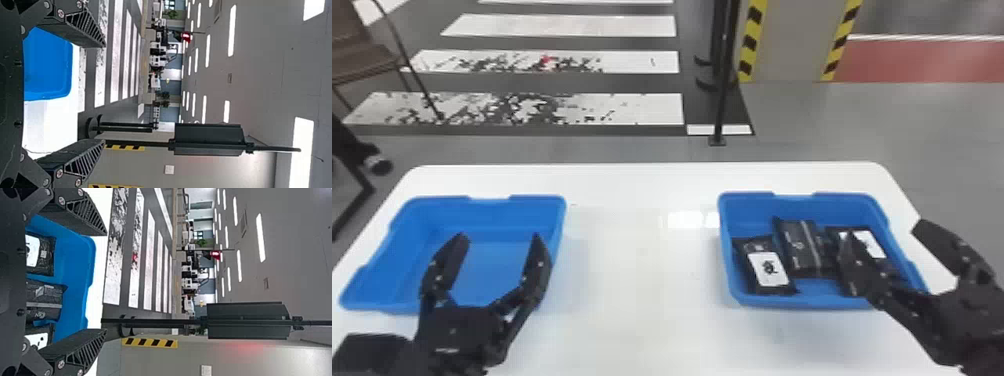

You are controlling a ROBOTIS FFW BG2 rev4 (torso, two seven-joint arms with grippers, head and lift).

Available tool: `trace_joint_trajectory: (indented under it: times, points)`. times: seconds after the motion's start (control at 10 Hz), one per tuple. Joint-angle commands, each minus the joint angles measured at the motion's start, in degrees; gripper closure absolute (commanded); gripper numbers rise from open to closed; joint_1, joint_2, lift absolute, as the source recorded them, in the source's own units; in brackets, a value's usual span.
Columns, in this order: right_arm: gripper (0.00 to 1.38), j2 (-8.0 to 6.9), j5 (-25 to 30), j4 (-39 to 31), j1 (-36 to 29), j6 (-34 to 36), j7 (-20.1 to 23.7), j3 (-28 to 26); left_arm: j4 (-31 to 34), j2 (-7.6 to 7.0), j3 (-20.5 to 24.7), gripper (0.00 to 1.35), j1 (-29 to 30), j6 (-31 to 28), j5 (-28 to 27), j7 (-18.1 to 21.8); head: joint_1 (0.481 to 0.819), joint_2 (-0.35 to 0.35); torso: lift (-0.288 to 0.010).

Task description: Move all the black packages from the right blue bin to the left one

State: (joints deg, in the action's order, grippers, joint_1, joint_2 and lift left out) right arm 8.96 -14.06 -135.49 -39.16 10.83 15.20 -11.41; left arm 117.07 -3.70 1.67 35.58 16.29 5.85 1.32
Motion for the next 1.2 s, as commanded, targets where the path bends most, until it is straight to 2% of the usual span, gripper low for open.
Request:
trace_joint_trajectory:
  times: [0.0,0.5,0.6,0.7,0.8,0.9,1.1]
  points:
    - [0.16,0.0,0.0,-0.1,-0.1,0.0,0.0,0.0,0.0,0.01,0.0,0.18,0.0,0.0,0.1,0.0,0.695,-0.005,-0.154]
    - [0.16,0.0,-0.2,0.1,0.1,0.4,0.0,0.0,0.0,-0.08,-0.1,0.18,0.0,-0.1,0.1,0.1,0.695,-0.005,-0.154]
    - [0.15,0.0,-0.3,-1.0,0.8,5.2,0.0,0.0,0.0,-0.08,0.0,0.18,0.0,-0.3,0.2,0.1,0.695,-0.005,-0.154]
    - [0.16,0.44,0.8,-2.8,2.9,12.9,0.3,0.0,0.0,-0.08,0.0,0.18,0.0,-0.3,0.2,0.1,0.695,-0.004,-0.154]
    - [0.16,0.79,1.4,-2.8,5.1,15.7,0.3,0.9,0.0,-0.08,0.0,0.18,0.1,-0.7,0.2,0.3,0.695,-0.001,-0.154]
    - [0.16,1.05,1.5,-0.7,8.7,19.4,0.3,1.5,0.0,-0.08,0.0,0.18,0.1,-0.7,0.2,0.4,0.695,0.006,-0.154]
    - [0.15,2.2,1.6,0.8,14.7,31.8,-0.5,4.3,0.0,0.01,0.0,0.18,0.4,-0.8,0.2,0.7,0.695,0.009,-0.154]
